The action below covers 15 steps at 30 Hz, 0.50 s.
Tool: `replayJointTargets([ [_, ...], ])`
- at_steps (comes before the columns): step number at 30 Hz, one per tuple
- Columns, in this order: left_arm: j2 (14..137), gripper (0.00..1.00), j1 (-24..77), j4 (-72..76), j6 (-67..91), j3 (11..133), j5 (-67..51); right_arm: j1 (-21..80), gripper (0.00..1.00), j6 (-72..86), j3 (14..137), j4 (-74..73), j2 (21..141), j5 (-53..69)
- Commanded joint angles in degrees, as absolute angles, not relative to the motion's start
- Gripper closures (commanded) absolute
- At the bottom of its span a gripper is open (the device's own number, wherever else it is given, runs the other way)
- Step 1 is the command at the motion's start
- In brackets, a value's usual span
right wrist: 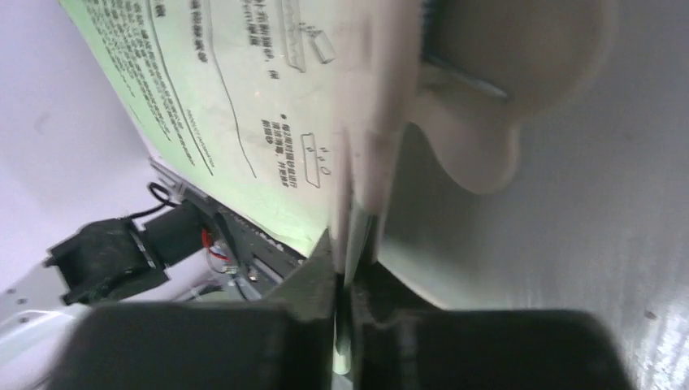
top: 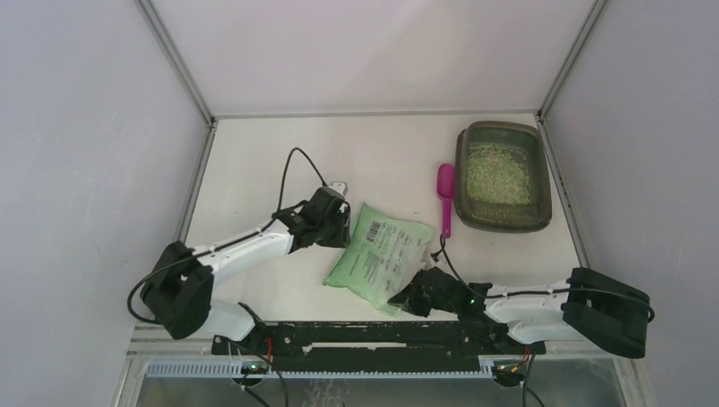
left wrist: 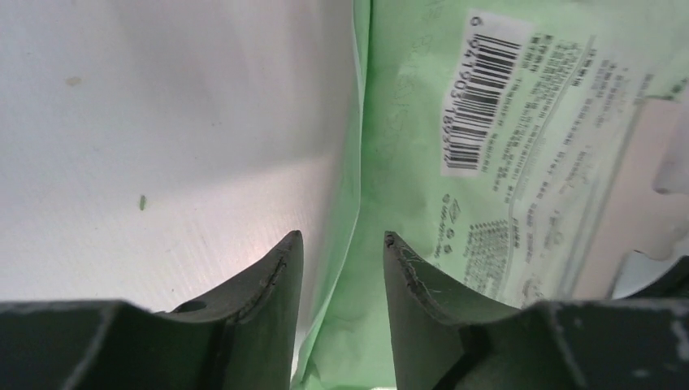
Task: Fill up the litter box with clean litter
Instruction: Move the cat litter bag to the center of the board.
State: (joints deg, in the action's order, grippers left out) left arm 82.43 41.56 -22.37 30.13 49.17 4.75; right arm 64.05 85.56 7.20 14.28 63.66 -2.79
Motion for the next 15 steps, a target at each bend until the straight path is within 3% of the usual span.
replayJointTargets([
  [1, 74.17, 0.51, 41.93, -24.62, 30.56, 47.55, 5.89, 65.74, 0.99, 85.47, 13.73, 13.1, 65.43, -7.78],
  [8, 62.15, 0.01, 41.0, -33.0, 29.52, 48.33, 10.65, 57.81, 1.0, 59.72, 39.29, -18.92, 58.03, -10.82],
  [15, 55.01, 0.0, 39.8, -35.66, 29.46, 48.48, 11.62, 41.57, 1.0, 35.78, 65.36, -28.34, 68.74, 3.88],
])
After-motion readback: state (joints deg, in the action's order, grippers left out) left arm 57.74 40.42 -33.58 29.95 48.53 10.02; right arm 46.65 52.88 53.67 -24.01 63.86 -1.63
